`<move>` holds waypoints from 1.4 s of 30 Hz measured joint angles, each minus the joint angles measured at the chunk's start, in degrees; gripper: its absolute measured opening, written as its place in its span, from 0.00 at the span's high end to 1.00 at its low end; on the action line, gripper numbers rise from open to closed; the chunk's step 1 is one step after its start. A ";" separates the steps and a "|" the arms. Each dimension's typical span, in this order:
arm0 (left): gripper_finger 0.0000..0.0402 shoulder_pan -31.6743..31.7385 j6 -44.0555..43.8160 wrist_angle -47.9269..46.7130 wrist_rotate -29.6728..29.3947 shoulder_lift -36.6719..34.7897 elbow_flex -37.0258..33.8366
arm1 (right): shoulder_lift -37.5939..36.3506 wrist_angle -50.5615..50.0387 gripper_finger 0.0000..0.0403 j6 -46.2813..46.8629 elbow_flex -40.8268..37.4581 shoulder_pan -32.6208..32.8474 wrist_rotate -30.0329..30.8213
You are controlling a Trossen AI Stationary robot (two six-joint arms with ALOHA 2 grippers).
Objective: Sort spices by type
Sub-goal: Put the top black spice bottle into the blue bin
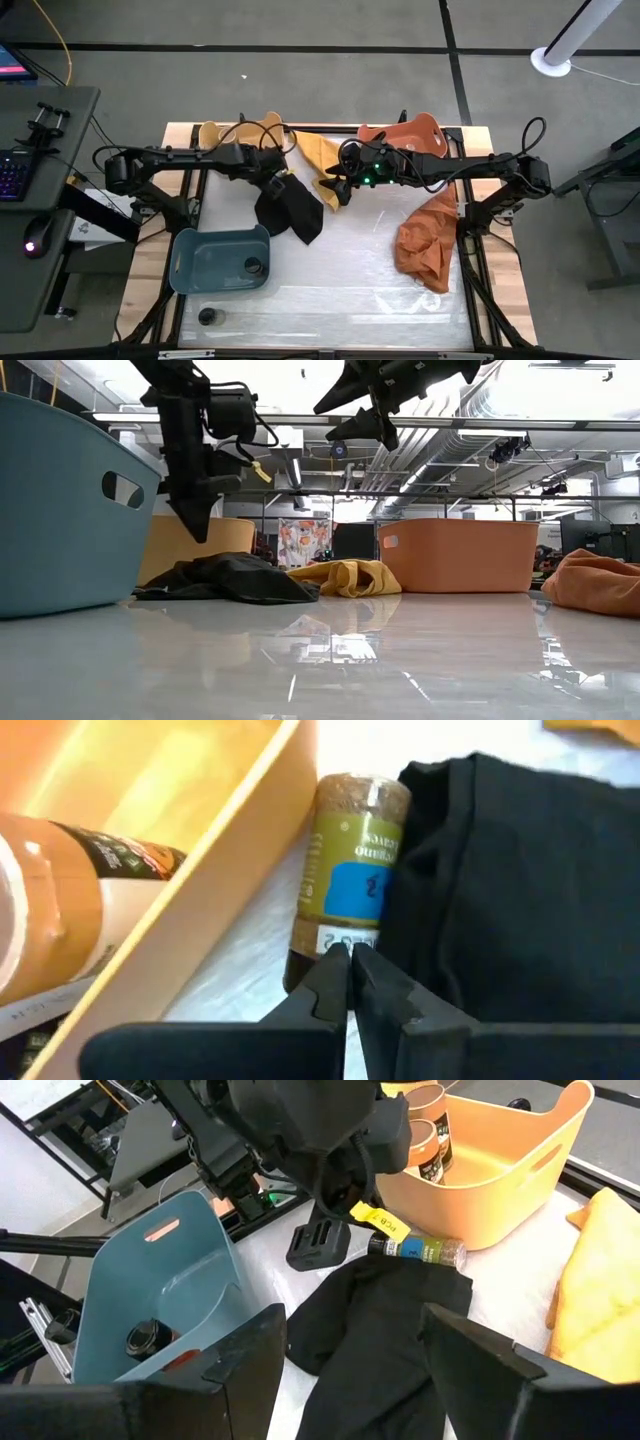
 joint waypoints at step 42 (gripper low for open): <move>0.28 1.43 -0.36 -0.17 6.38 5.74 0.00 | 0.00 -1.77 0.44 0.04 0.00 0.00 0.00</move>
